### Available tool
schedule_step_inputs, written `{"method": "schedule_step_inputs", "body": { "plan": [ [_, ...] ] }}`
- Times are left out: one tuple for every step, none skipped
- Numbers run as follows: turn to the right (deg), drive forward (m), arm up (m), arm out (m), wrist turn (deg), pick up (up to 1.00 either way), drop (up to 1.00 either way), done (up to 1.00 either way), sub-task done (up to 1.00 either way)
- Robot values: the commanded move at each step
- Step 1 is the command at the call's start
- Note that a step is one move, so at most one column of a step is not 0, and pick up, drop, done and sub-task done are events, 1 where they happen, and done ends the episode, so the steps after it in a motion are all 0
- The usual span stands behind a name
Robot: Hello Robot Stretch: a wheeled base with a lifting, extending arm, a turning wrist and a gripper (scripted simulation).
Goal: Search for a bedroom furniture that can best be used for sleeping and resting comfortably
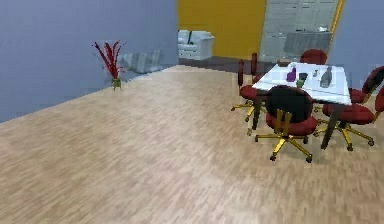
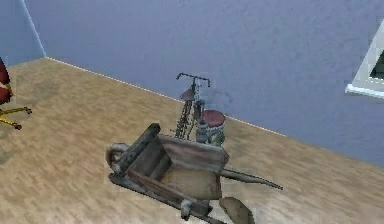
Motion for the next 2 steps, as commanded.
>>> {"method": "schedule_step_inputs", "body": {
  "plan": [
    [-21.0, 0.0, 0.0, 0.0, 0.0, 0.0, 0.0, 0.0, 0.0],
    [0.0, 0.1, 0.0, 0.0, 0.0, 0.0, 0.0, 0.0, 0.0]
  ]
}}
